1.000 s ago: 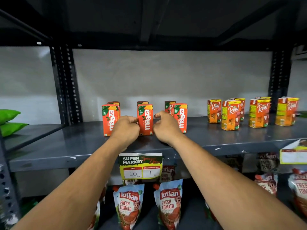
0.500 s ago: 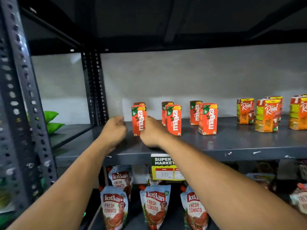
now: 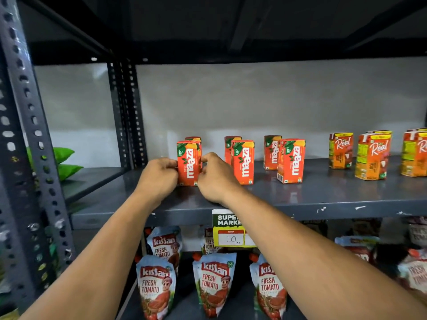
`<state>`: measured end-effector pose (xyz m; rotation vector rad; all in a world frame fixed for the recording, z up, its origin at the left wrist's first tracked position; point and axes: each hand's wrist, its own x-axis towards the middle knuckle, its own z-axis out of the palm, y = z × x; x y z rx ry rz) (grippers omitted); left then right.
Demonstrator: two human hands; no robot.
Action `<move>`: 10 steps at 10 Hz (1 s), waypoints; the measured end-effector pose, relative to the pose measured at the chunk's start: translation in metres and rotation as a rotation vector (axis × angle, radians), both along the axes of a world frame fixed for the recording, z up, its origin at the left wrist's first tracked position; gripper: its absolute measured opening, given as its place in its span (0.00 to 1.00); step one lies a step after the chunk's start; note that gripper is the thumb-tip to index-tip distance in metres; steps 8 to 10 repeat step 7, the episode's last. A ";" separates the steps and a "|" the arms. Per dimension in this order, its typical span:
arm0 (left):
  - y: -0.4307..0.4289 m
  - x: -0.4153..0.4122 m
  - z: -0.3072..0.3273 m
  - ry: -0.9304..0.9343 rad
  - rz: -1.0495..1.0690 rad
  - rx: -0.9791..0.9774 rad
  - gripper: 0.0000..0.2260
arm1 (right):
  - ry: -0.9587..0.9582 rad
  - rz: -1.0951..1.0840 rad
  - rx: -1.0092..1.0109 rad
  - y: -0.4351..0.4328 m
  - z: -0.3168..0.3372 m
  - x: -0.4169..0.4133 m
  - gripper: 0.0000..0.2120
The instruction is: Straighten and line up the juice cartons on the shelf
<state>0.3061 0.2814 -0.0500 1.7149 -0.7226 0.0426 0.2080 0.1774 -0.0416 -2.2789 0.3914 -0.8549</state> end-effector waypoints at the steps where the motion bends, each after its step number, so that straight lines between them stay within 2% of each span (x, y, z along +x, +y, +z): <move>1: -0.001 -0.003 0.001 -0.012 0.025 0.017 0.16 | 0.015 0.011 0.000 0.000 0.000 -0.002 0.20; 10: -0.003 0.002 -0.001 -0.034 0.120 0.071 0.15 | 0.027 -0.020 -0.034 0.000 -0.001 0.000 0.20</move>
